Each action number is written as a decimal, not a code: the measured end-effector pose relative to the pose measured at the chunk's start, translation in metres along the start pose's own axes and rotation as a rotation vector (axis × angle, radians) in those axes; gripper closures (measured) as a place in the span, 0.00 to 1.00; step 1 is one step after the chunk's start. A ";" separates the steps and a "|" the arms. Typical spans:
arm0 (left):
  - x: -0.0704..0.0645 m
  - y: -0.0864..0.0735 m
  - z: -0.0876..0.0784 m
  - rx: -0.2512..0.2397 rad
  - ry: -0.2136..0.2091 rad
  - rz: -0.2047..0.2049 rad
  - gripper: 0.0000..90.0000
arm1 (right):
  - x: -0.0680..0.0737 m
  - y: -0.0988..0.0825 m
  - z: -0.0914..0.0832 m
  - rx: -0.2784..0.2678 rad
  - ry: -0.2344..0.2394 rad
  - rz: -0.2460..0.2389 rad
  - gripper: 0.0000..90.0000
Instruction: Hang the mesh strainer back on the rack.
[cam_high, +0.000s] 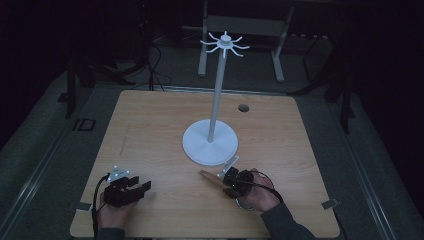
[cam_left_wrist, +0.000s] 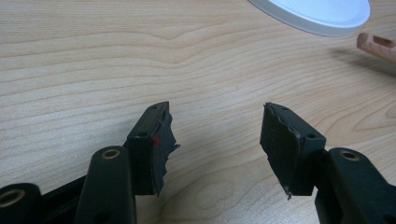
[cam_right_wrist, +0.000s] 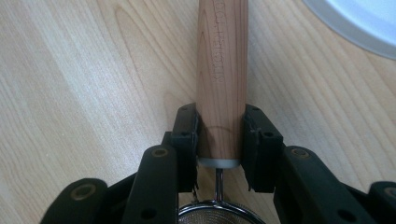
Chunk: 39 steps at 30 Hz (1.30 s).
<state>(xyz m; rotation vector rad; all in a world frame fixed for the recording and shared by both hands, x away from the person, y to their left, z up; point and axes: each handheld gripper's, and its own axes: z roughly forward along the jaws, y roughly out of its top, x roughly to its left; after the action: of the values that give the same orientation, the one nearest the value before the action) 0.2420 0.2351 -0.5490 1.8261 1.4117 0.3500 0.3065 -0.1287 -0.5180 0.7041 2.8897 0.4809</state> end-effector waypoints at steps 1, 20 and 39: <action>0.000 0.000 0.000 0.000 0.000 0.002 0.48 | 0.000 0.000 -0.001 -0.008 -0.001 0.001 0.77; 0.000 0.000 0.000 0.002 0.000 0.004 0.48 | -0.003 0.000 -0.013 -0.134 -0.040 0.037 0.77; 0.000 0.000 0.000 0.004 -0.001 0.007 0.48 | -0.008 -0.004 -0.029 -0.312 -0.098 0.105 0.77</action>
<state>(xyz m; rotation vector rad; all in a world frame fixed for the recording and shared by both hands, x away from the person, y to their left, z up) 0.2423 0.2349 -0.5490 1.8344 1.4066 0.3508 0.3060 -0.1436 -0.4914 0.8030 2.6119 0.8604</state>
